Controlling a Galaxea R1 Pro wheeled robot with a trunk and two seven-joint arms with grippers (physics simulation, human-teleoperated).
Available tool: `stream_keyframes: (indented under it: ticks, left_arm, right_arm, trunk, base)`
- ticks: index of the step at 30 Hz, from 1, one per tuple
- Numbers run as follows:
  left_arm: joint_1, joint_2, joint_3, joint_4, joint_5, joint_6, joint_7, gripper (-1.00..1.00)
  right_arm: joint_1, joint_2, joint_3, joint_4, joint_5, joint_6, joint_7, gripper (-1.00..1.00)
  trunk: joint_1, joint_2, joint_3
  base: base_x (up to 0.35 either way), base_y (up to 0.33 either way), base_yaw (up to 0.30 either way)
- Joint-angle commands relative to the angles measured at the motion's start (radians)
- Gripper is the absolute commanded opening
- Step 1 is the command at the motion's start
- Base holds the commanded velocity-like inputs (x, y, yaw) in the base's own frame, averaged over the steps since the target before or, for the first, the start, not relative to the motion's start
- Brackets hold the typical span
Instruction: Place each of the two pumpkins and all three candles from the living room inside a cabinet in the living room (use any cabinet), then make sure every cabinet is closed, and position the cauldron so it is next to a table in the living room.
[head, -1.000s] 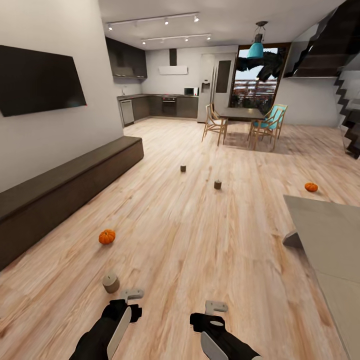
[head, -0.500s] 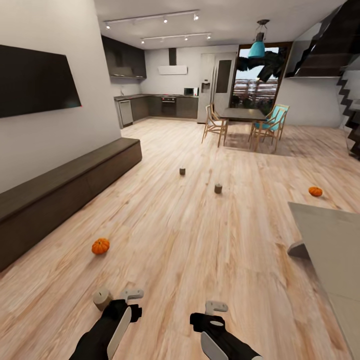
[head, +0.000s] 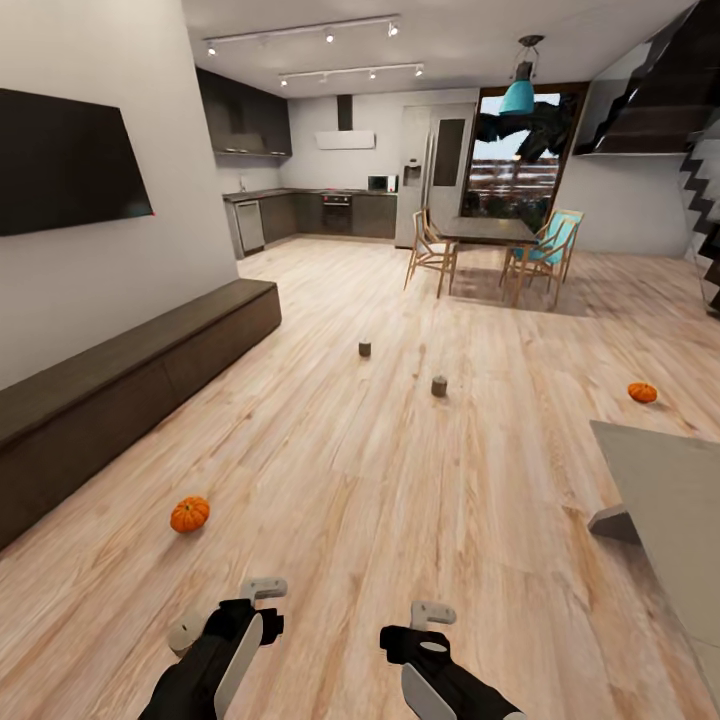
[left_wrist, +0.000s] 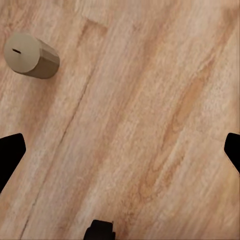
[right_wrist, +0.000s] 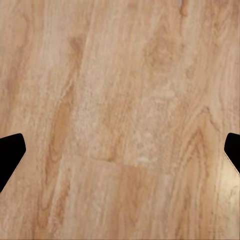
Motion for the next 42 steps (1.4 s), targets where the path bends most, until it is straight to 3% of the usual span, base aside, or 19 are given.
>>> stream_keyframes:
  ticks: [1, 29, 42]
  left_arm:
    - [0.0, 0.0, -0.002, -0.001, 0.011, 0.003, 0.009, 1.0]
    - [0.0, 0.0, -0.004, -0.001, 0.011, 0.001, 0.009, 1.0]
    - [0.0, 0.0, -0.002, 0.0, 0.012, 0.001, 0.009, 1.0]
  right_arm:
    - [-0.001, -0.001, 0.008, -0.002, -0.003, 0.005, -0.008, 1.0]
    - [-0.001, -0.001, 0.008, -0.002, -0.003, 0.005, -0.008, 1.0]
    - [-0.001, 0.001, 0.009, -0.002, -0.002, 0.008, -0.01, 1.0]
  trunk:
    - [0.0, 0.0, -0.001]
    - [0.0, 0.0, -0.001]
    - [0.0, 0.0, -0.001]
  base:
    - [0.278, -0.061, 0.0]
    - [0.278, -0.107, 0.0]
    - [0.279, -0.011, 0.0]
